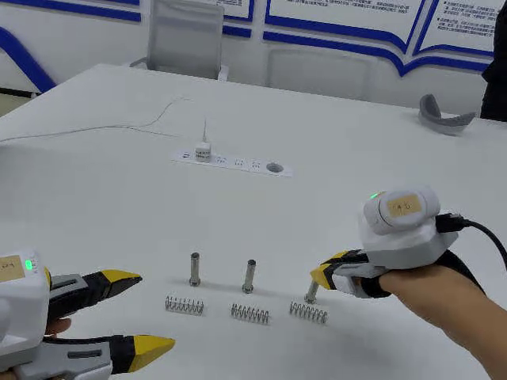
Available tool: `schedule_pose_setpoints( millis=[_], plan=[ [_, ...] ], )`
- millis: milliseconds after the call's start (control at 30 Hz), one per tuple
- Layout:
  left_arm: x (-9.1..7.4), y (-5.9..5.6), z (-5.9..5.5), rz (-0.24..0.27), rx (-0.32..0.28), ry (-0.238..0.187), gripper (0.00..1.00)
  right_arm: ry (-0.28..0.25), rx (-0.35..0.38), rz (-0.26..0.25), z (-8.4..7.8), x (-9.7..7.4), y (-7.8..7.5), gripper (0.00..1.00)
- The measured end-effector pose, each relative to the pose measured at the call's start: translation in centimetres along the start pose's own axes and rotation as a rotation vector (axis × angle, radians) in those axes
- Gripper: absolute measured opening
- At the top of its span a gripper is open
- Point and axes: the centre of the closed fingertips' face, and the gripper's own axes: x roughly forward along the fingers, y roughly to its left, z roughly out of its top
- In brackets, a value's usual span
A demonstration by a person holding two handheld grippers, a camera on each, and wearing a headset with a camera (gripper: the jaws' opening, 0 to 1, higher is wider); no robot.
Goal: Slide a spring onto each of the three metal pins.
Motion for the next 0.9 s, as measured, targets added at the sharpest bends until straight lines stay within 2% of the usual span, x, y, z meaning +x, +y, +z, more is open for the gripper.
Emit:
schedule_pose_setpoints(
  millis=[233, 467, 633, 900],
  plan=[
    [0.4, -0.2, -0.1, -0.018, 0.002, 0.005, 0.58, 0.008, -0.005, 0.009, -1.6, -0.6, 0.4, 0.12],
    [0.8, -0.4, -0.1, -0.035, 0.006, 0.008, 0.58, 0.034, -0.016, 0.055, -3.6, -0.3, 1.3, 0.12],
    [0.9, -0.4, -0.2, -0.043, 0.008, 0.014, 0.58, 0.058, -0.065, 0.102, -4.4, 0.4, 2.0, 0.12],
    [0.9, -0.3, -0.2, -0.043, 0.009, 0.021, 0.58, 0.102, -0.141, 0.137, -5.0, 1.4, 2.2, 0.12]
  ],
)
